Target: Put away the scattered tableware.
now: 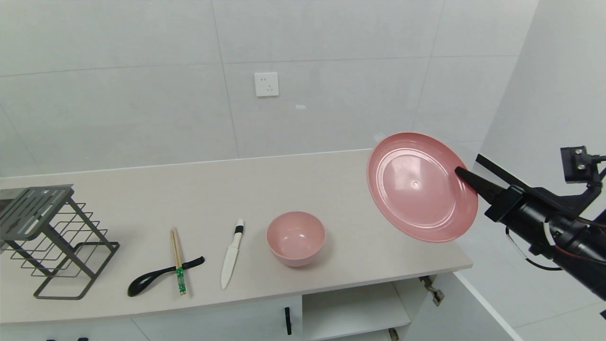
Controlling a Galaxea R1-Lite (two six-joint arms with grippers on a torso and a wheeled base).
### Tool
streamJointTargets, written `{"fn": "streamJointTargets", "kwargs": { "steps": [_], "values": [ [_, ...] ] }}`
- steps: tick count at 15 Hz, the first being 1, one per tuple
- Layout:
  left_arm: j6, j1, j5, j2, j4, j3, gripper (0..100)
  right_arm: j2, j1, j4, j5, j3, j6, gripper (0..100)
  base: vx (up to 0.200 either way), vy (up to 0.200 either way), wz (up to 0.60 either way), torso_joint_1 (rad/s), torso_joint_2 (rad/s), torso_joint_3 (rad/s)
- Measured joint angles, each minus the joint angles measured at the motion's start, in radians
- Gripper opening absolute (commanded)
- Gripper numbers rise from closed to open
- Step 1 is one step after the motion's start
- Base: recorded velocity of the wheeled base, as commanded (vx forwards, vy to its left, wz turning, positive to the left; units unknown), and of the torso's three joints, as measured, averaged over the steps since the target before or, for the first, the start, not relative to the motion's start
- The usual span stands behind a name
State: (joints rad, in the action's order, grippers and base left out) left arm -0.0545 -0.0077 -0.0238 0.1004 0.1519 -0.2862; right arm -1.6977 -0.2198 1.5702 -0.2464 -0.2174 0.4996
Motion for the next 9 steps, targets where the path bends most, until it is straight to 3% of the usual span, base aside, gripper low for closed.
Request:
{"fn": "streamJointTargets", "kwargs": {
  "steps": [3, 9],
  "values": [
    [-0.027, -0.012, -0.021, 0.118, -0.012, -0.006, 100, 0.015, 0.004, 0.0, -0.001, 0.001, -0.001, 0, 0.0, 0.0, 0.0, 0.0, 0.0, 0.0],
    [-0.022, -0.041, -0.038, 0.381, -0.017, 0.107, 100, 0.021, -0.001, -0.001, -0.003, 0.0, -0.005, 0, 0.0, 0.0, 0.0, 0.0, 0.0, 0.0]
  ]
}}
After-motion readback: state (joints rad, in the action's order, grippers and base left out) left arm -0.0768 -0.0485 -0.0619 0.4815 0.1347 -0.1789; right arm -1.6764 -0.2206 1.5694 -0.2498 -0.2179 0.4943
